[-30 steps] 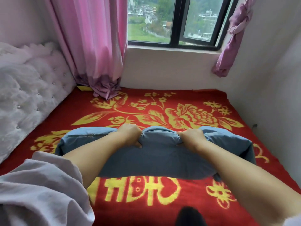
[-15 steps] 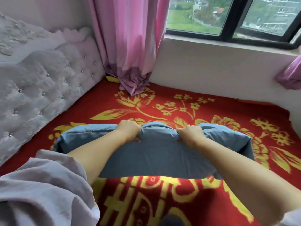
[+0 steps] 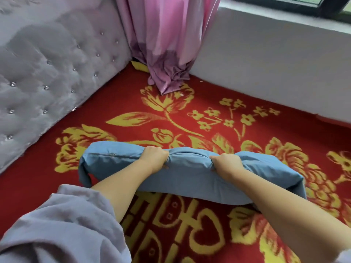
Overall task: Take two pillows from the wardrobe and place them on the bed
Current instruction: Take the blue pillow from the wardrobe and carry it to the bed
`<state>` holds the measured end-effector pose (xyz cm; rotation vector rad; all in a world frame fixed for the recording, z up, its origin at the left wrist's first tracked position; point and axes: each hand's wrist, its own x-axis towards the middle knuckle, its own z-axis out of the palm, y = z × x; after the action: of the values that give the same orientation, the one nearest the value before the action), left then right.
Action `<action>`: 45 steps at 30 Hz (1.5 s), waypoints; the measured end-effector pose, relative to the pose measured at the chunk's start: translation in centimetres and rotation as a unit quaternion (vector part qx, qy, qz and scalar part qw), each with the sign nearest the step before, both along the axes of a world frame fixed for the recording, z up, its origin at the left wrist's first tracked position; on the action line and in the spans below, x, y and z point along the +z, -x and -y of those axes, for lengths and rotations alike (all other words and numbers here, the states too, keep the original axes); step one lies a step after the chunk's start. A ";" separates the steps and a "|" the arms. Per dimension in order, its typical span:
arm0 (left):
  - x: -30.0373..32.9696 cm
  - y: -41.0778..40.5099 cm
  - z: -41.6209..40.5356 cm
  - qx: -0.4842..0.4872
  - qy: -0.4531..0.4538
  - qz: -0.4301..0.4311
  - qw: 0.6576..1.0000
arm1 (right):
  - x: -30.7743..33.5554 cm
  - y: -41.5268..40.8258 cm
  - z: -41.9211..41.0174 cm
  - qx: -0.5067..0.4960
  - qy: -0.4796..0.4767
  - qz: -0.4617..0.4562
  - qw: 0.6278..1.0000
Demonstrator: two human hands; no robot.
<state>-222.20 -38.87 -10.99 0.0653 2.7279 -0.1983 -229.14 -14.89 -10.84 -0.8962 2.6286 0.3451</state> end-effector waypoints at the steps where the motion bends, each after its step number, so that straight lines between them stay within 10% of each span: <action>1: -0.1 -0.2 0.4 0.002 -0.005 -0.002 1.000 | 0.4 0.3 0.5 0.006 -0.006 -0.002 1.000; 22: 3.6 6.0 23.4 0.067 -0.081 -0.023 0.994 | 8.3 8.3 24.7 0.045 -0.039 -0.113 0.992; 45: 4.4 22.2 17.7 0.208 -0.048 -0.037 0.976 | 7.1 30.9 22.4 0.192 -0.007 -0.092 0.977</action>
<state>-244.45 -56.57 -6.64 -0.4901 2.7469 0.0530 -260.08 -37.33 -3.74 -1.4316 2.5978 0.5658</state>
